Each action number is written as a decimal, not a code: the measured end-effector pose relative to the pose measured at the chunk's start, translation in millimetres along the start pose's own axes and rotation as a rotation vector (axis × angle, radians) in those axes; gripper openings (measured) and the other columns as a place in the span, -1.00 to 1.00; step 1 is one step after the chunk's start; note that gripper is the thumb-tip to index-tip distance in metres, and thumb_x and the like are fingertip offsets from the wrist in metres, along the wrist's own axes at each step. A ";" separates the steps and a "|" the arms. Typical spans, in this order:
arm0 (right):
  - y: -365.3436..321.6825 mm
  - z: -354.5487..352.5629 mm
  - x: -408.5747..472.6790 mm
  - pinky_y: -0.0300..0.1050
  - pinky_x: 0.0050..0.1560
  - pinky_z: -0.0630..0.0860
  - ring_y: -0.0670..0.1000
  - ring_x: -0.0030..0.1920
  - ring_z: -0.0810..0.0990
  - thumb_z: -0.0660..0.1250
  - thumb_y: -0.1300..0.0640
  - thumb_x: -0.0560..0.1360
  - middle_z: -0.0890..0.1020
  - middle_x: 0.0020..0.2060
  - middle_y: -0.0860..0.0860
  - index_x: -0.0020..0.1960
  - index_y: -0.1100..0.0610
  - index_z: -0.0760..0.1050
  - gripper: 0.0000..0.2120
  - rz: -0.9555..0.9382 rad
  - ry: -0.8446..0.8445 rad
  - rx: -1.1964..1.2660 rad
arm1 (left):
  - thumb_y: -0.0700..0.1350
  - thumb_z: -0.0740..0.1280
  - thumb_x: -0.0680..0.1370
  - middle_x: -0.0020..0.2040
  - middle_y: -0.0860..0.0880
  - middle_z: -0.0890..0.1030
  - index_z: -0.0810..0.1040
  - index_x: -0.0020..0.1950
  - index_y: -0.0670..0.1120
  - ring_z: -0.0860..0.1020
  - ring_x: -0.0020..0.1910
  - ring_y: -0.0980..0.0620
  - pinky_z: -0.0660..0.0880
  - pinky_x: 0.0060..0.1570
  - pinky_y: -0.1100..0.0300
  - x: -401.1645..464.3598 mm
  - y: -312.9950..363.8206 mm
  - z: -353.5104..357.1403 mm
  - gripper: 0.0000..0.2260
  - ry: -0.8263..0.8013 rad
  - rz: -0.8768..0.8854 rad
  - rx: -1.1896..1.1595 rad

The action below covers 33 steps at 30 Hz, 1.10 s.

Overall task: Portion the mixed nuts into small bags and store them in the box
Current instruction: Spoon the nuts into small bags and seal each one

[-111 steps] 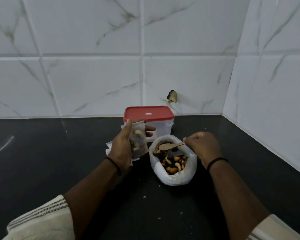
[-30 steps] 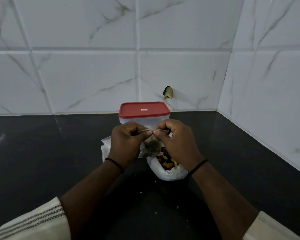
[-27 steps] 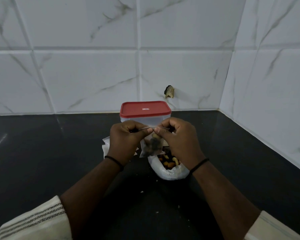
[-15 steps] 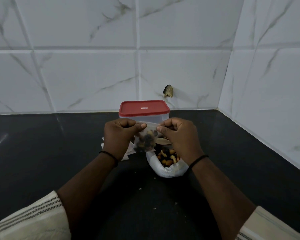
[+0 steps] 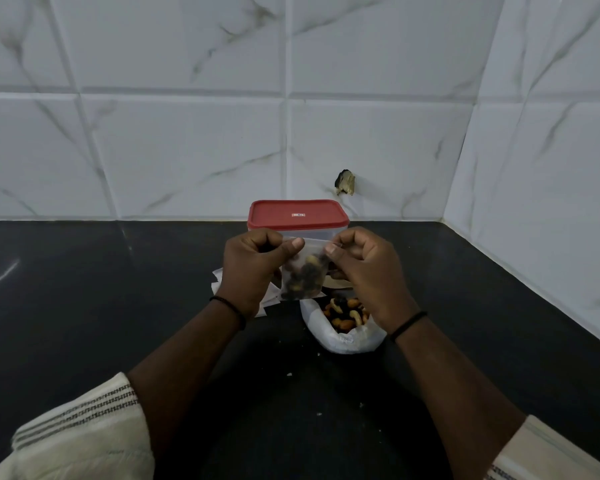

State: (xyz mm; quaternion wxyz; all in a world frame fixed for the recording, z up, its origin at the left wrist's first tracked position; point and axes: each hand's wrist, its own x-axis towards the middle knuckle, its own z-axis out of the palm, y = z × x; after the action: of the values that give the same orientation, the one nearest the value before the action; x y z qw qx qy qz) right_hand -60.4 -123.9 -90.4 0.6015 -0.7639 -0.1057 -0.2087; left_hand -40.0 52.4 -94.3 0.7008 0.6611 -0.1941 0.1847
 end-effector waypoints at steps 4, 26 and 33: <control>-3.6 2.6 -2.9 -0.01 -0.27 0.66 0.09 -0.25 0.70 0.36 0.21 0.57 0.69 -0.20 0.13 -0.04 0.20 0.54 -0.95 0.029 -0.046 0.000 | 0.04 0.36 0.45 -0.37 -0.08 0.61 0.61 -0.26 -0.16 0.55 -0.42 0.02 0.48 -0.47 0.22 0.5 0.6 -1.9 -0.73 0.032 -0.037 -0.043; -33.0 23.4 -34.3 -0.30 -0.53 0.49 0.01 -0.31 0.69 0.39 0.29 0.53 0.71 -0.18 0.13 -0.01 0.23 0.52 -0.93 0.503 -0.909 -0.188 | 0.03 0.34 0.54 -0.34 -0.08 0.57 0.61 -0.22 -0.18 0.50 -0.35 -0.01 0.41 -0.35 0.20 33.0 -34.2 -72.9 -0.71 0.279 -0.345 0.884; -29.1 24.1 -33.0 -0.33 -0.58 0.34 -0.13 -0.53 0.48 0.47 0.09 0.49 0.68 -0.37 0.05 -0.09 0.17 0.65 -0.87 0.307 -0.828 -0.396 | 0.34 0.34 0.36 -0.07 -0.08 0.64 0.64 -0.04 -0.03 0.59 -0.06 -0.13 0.59 -0.04 -0.03 35.9 -43.4 -79.4 -0.53 0.137 -0.501 1.219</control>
State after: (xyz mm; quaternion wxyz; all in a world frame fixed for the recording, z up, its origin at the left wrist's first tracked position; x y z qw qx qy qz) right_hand -97.2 -90.4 -84.3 0.3760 -0.8893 -0.1806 0.1878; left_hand 15.4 129.2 -116.8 0.2336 0.9512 0.1500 0.1346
